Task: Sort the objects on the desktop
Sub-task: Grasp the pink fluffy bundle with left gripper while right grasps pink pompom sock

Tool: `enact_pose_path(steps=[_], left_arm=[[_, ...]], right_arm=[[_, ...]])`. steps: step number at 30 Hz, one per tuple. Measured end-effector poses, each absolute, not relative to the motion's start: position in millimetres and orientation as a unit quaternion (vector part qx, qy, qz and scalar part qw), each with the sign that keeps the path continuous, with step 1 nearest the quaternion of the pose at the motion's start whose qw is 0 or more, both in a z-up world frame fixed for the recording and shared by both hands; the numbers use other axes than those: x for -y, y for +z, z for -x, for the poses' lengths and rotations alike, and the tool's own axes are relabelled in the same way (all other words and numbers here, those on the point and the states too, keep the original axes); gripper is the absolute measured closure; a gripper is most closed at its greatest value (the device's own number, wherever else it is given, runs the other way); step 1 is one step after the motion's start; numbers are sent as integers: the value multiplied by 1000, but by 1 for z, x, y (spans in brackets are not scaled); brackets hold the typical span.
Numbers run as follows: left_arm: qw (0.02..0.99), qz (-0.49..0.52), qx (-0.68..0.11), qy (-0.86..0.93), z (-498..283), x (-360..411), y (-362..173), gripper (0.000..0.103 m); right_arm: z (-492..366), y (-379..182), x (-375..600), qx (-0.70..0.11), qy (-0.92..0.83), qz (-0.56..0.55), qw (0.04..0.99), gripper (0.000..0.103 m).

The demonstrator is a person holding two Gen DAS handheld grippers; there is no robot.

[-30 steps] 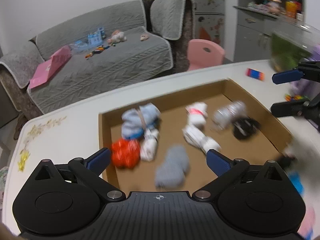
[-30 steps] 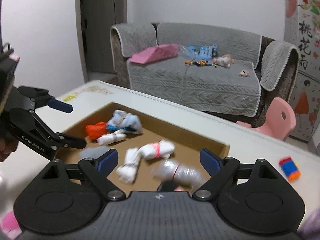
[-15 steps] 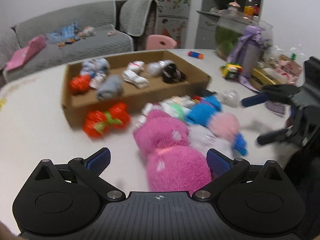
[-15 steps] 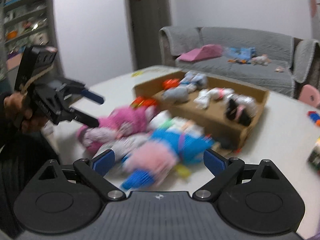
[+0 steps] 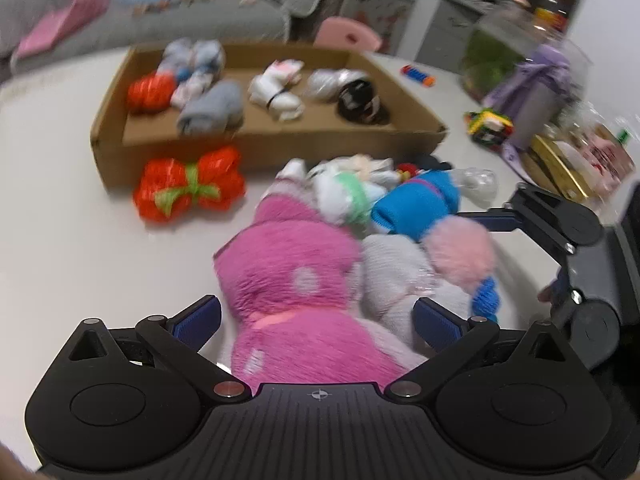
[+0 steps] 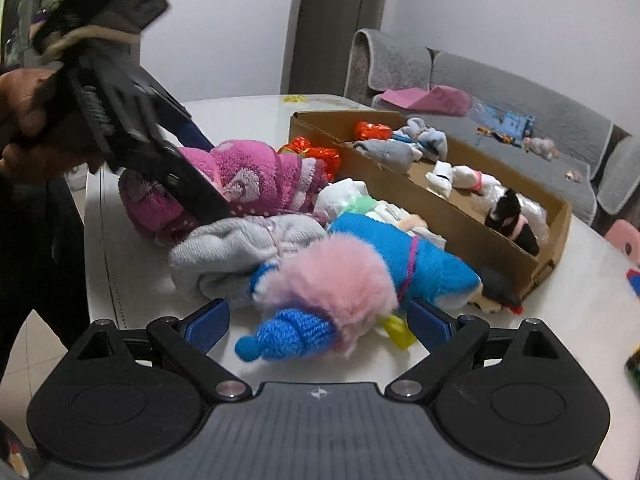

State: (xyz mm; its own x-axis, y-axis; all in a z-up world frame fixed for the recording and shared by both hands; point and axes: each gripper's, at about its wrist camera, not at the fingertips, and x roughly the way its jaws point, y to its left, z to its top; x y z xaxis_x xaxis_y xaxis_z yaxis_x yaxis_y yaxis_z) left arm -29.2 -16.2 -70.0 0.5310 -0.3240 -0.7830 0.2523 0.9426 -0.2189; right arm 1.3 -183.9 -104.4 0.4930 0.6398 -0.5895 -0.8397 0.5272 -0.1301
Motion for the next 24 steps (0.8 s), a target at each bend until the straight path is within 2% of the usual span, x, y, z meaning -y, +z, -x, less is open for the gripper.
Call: enact_pose_path(steps=[2, 5, 6, 8, 10, 14, 24], left_arm=[[870, 64, -463, -159, 25, 9, -76, 0], [874, 53, -462, -138, 28, 5, -76, 4], [875, 47, -462, -134, 30, 4, -76, 7], [875, 46, -463, -138, 34, 3, -71, 34], [872, 53, -467, -135, 36, -1, -68, 35], [875, 54, -462, -135, 42, -2, -65, 37], [898, 40, -420, -121, 64, -10, -40, 37]], right_arm=[[-5, -106, 181, -243, 448, 204, 836, 11], [-4, -107, 181, -248, 453, 193, 834, 29], [-1, -106, 184, -249, 459, 187, 832, 40], [7, -104, 188, -248, 459, 185, 833, 46], [9, -102, 192, -249, 458, 175, 835, 60], [15, -96, 206, -246, 459, 145, 841, 65], [13, -89, 226, -252, 453, 105, 848, 66]])
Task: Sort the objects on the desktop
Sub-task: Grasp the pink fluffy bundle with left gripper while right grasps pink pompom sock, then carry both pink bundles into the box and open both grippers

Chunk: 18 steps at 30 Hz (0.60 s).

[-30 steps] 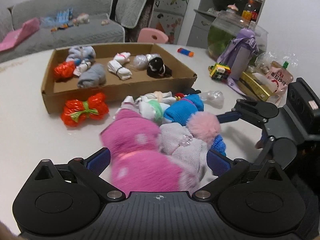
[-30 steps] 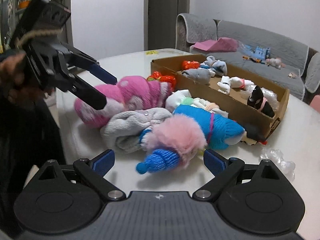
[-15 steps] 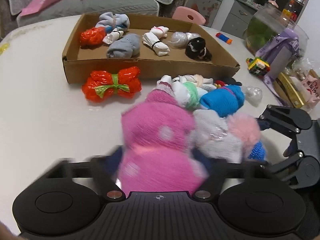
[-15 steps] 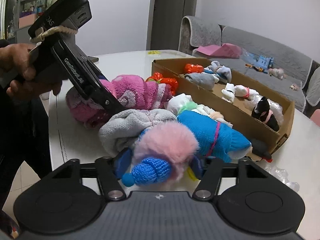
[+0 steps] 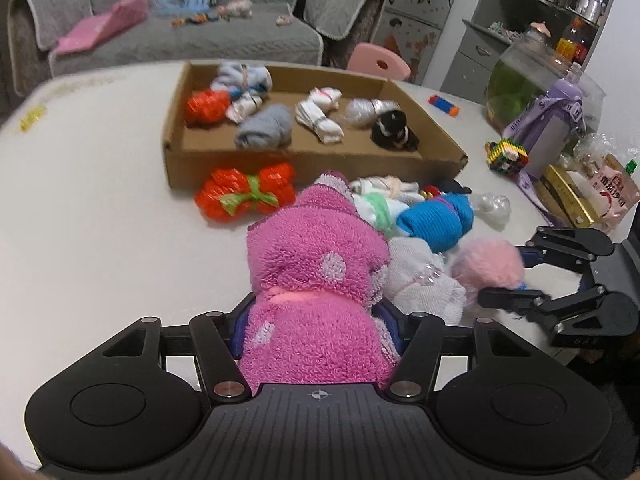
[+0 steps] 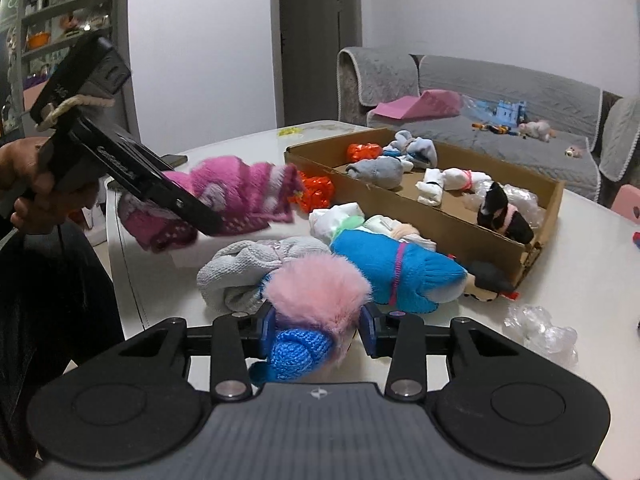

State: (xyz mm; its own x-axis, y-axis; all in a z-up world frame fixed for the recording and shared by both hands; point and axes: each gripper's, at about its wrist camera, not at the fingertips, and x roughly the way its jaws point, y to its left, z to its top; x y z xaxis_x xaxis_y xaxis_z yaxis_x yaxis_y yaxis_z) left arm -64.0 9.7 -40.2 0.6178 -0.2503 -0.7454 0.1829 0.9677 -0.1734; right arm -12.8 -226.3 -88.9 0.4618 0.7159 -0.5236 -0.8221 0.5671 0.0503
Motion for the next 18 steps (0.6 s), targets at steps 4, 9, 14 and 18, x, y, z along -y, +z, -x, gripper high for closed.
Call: enact_pose_path(steps=[4, 9, 14, 18], left_arm=[[910, 9, -400, -107, 71, -9, -32, 37], [916, 2, -390, -98, 71, -10, -27, 37], [921, -19, -378, -94, 70, -5, -21, 37], [926, -32, -364, -91, 68, -2, -14, 37]], right_arm=[[11, -84, 239, -247, 448, 78, 856, 67], [6, -78, 252, -240, 439, 44, 865, 67], [0, -72, 265, -233, 426, 12, 874, 67], [-3, -68, 275, -227, 415, -4, 881, 67]])
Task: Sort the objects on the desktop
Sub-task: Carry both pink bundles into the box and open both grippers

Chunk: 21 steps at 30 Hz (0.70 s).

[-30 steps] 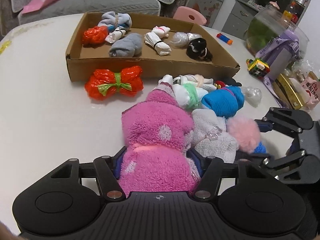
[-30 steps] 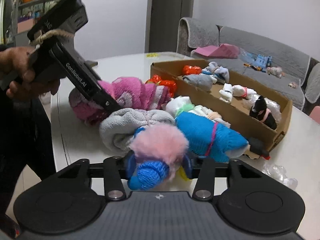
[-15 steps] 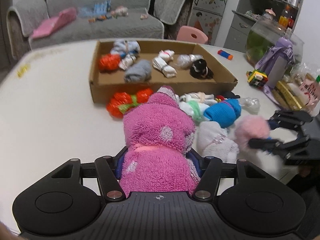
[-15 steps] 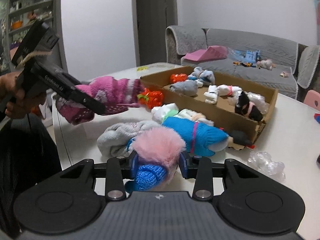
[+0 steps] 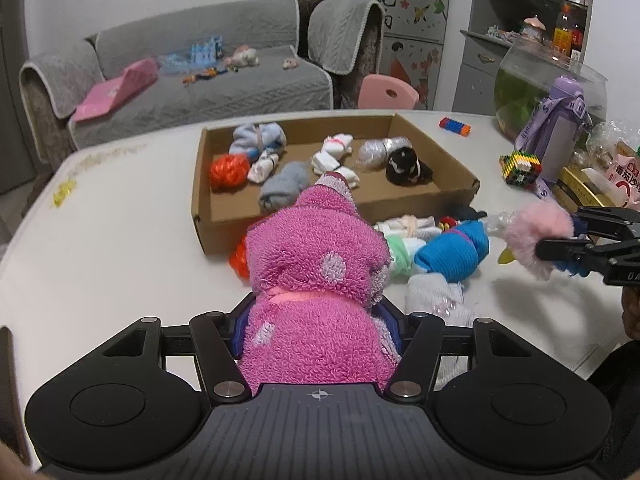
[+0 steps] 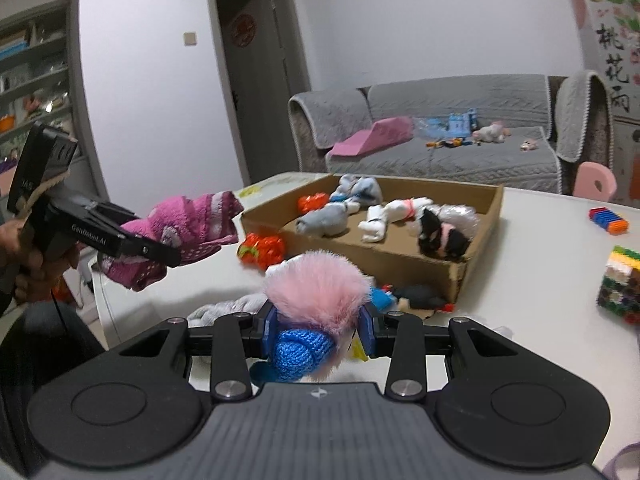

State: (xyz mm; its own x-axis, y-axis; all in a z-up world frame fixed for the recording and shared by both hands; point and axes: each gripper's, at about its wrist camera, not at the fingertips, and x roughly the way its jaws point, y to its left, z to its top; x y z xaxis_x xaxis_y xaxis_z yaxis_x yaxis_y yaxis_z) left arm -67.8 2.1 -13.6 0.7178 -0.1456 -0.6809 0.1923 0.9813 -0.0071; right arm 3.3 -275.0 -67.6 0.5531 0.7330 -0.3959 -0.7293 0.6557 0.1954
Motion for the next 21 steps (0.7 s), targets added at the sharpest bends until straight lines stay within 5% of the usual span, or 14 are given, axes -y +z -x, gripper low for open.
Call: enact_pose_path(steps=[21], left_arm=[[935, -61, -332, -110, 24, 15, 8, 37]], right_arm=[[-31, -26, 277, -186, 410, -19, 893, 67]])
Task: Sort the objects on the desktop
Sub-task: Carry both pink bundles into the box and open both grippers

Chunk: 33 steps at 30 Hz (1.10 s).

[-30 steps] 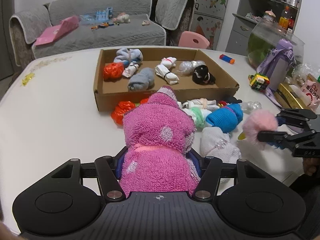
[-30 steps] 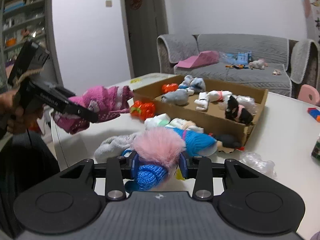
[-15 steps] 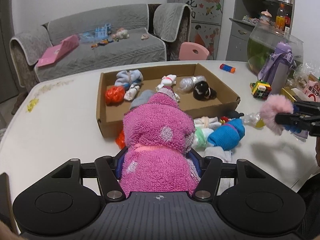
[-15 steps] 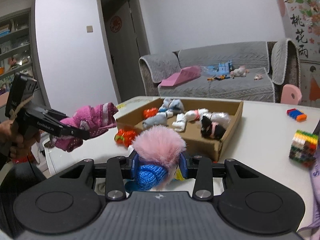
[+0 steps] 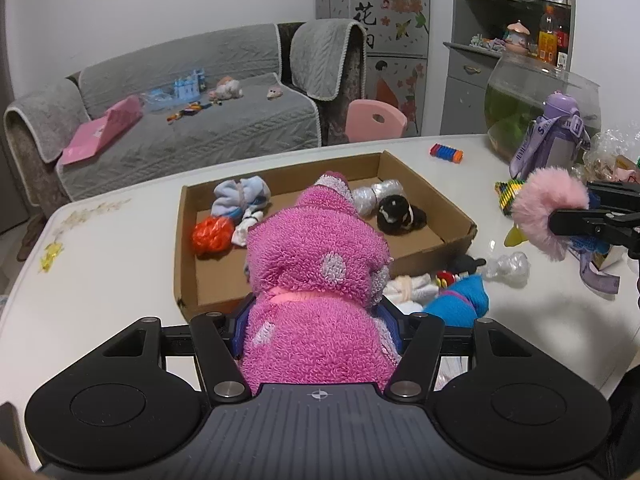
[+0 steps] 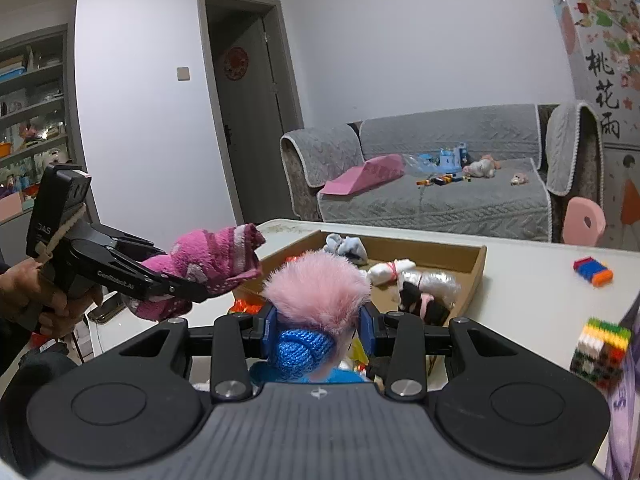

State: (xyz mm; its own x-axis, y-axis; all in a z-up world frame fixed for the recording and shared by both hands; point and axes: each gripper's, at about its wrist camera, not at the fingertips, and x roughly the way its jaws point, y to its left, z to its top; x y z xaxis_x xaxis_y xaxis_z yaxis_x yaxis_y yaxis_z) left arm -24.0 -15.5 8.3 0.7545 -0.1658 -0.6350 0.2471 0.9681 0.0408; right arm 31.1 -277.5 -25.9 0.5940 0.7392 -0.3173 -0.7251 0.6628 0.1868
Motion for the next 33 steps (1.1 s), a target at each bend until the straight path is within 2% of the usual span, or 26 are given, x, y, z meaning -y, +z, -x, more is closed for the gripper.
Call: enact_pose_path(steps=[19, 33], left_arm=[[938, -63, -320, -115, -71, 11, 26, 37], [931, -84, -336, -116, -148, 29, 0, 37]], right_arm=[[-103, -4, 262, -159, 398, -29, 903, 67], [-172, -24, 237, -210, 379, 0, 901, 67]])
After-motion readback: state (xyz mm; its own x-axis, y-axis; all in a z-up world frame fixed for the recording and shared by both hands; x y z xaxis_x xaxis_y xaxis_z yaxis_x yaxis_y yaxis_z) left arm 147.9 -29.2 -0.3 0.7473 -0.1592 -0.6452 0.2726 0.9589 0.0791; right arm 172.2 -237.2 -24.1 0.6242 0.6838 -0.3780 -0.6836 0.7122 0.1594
